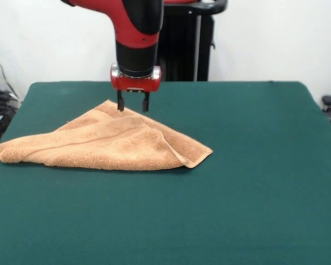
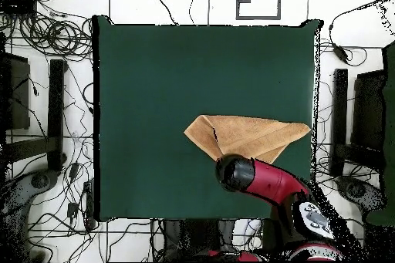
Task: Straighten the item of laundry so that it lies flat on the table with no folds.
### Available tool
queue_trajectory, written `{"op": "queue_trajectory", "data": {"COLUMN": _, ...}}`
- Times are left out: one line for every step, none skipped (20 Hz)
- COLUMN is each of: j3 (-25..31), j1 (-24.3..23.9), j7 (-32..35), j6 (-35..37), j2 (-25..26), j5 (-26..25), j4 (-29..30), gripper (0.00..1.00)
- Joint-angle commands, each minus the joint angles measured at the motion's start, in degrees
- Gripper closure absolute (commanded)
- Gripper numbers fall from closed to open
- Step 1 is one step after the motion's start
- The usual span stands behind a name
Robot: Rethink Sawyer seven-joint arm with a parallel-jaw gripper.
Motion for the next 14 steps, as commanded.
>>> {"op": "queue_trajectory", "data": {"j3": 4.46, "j1": -0.10, "j7": 12.09, "j6": -5.07, "j2": 5.90, "j5": 1.78, "j4": 0.54, "gripper": 0.00}}
{"op": "queue_trajectory", "data": {"j3": 5.27, "j1": -0.74, "j7": 11.54, "j6": -5.83, "j2": 5.85, "j5": 1.50, "j4": 0.79, "gripper": 0.00}}
{"op": "queue_trajectory", "data": {"j3": 6.12, "j1": -1.29, "j7": 10.82, "j6": -6.22, "j2": 5.91, "j5": 1.18, "j4": 0.75, "gripper": 0.00}}
{"op": "queue_trajectory", "data": {"j3": 6.49, "j1": -1.56, "j7": 10.37, "j6": -6.65, "j2": 5.94, "j5": 0.81, "j4": 0.78, "gripper": 0.00}}
{"op": "queue_trajectory", "data": {"j3": 6.55, "j1": -1.56, "j7": 10.13, "j6": -6.89, "j2": 6.07, "j5": 0.58, "j4": 0.60, "gripper": 0.00}}
{"op": "queue_trajectory", "data": {"j3": 6.60, "j1": -1.66, "j7": 10.28, "j6": -7.38, "j2": 6.25, "j5": 0.57, "j4": 0.58, "gripper": 0.00}}
{"op": "queue_trajectory", "data": {"j3": 6.51, "j1": -1.62, "j7": 10.28, "j6": -7.65, "j2": 6.40, "j5": 0.47, "j4": 0.48, "gripper": 0.00}}
{"op": "queue_trajectory", "data": {"j3": 6.58, "j1": -1.68, "j7": 10.03, "j6": -7.83, "j2": 6.66, "j5": 0.28, "j4": 0.19, "gripper": 0.00}}
{"op": "queue_trajectory", "data": {"j3": 6.67, "j1": -1.77, "j7": 9.81, "j6": -7.86, "j2": 6.81, "j5": 0.17, "j4": 0.09, "gripper": 0.00}}
{"op": "queue_trajectory", "data": {"j3": 6.65, "j1": -1.70, "j7": 9.68, "j6": -7.84, "j2": 7.06, "j5": 0.15, "j4": -0.26, "gripper": 0.00}}
{"op": "queue_trajectory", "data": {"j3": 6.48, "j1": -1.55, "j7": 9.71, "j6": -7.87, "j2": 7.18, "j5": 0.16, "j4": -0.42, "gripper": 0.00}}
{"op": "queue_trajectory", "data": {"j3": 6.21, "j1": -1.28, "j7": 9.76, "j6": -7.70, "j2": 7.38, "j5": 0.30, "j4": -0.74, "gripper": 0.00}}
{"op": "queue_trajectory", "data": {"j3": 6.14, "j1": -1.24, "j7": 9.80, "j6": -7.69, "j2": 7.35, "j5": 0.38, "j4": -0.75, "gripper": 0.00}}
{"op": "queue_trajectory", "data": {"j3": 6.20, "j1": -1.15, "j7": 9.66, "j6": -7.61, "j2": 7.55, "j5": 0.37, "j4": -1.05, "gripper": 0.00}}
